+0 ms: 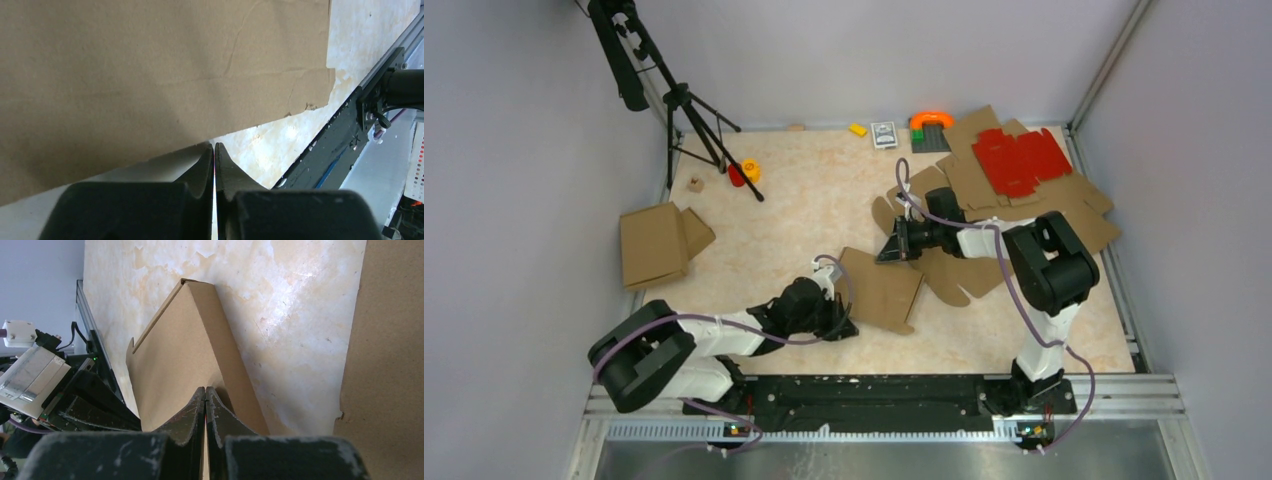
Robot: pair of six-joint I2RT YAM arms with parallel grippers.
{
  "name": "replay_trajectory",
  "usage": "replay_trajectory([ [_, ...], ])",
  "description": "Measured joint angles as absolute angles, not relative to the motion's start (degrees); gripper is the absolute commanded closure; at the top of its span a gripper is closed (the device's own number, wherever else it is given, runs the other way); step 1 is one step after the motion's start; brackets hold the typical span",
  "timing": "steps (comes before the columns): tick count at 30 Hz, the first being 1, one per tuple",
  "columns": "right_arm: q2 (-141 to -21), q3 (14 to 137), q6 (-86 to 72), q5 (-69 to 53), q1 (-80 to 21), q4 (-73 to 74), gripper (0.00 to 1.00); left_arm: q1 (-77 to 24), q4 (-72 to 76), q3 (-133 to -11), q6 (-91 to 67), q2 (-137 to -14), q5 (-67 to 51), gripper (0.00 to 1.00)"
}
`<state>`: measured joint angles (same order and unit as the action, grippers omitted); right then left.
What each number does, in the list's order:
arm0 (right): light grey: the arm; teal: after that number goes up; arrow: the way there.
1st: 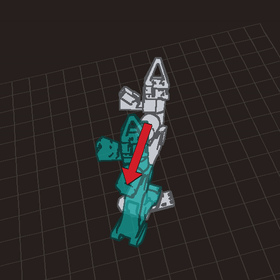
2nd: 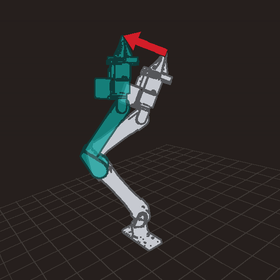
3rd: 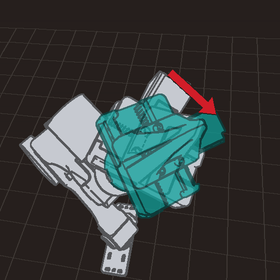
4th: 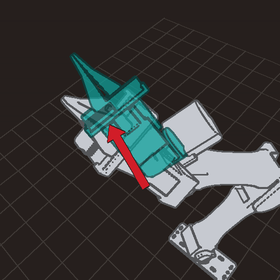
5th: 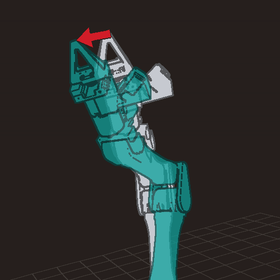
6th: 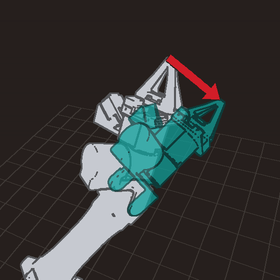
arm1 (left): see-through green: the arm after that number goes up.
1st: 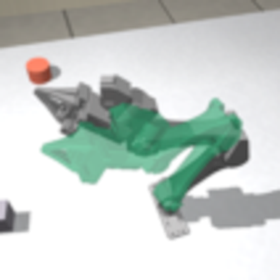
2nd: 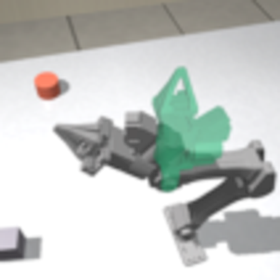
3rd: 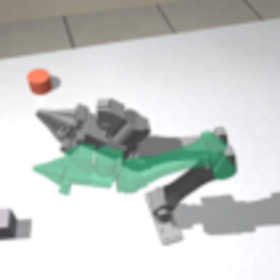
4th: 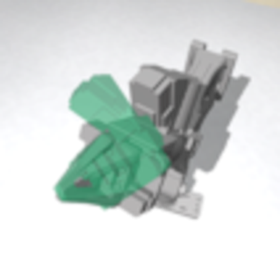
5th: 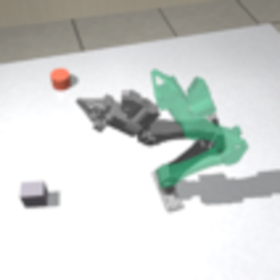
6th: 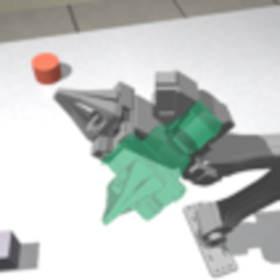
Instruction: Fold the paper box
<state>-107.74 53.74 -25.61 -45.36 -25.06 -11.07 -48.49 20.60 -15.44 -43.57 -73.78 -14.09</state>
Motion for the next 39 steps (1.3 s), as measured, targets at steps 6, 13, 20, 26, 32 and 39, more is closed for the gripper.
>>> replay_trajectory([
  [6,-107.31,54.17,-25.61,-45.50,-24.95,-9.23,1.00,-48.49,23.64,-15.46,-43.55,-75.55,-13.80,1.00],
  [13,-107.11,54.50,-25.67,-45.65,-24.73,-8.12,1.00,-48.49,23.57,-15.46,-43.51,-75.48,-13.47,1.00],
  [20,-105.84,54.57,-25.65,-45.60,-24.36,-7.51,1.00,-48.49,22.48,-15.46,-43.33,-74.04,-12.51,1.00],
  [26,-105.84,54.68,-24.91,-43.79,-23.90,-6.42,1.00,-48.49,22.28,-15.46,-43.33,-74.00,-12.51,1.00],
  [32,-107.57,56.03,-24.21,-43.16,-23.79,-6.33,1.00,-48.49,22.24,-15.46,-43.31,-74.00,-12.53,1.00],
  [39,-109.56,57.56,-23.83,-42.96,-23.68,-7.84,1.00,-48.49,21.30,-15.44,-42.65,-71.64,-12.51,1.00],
])
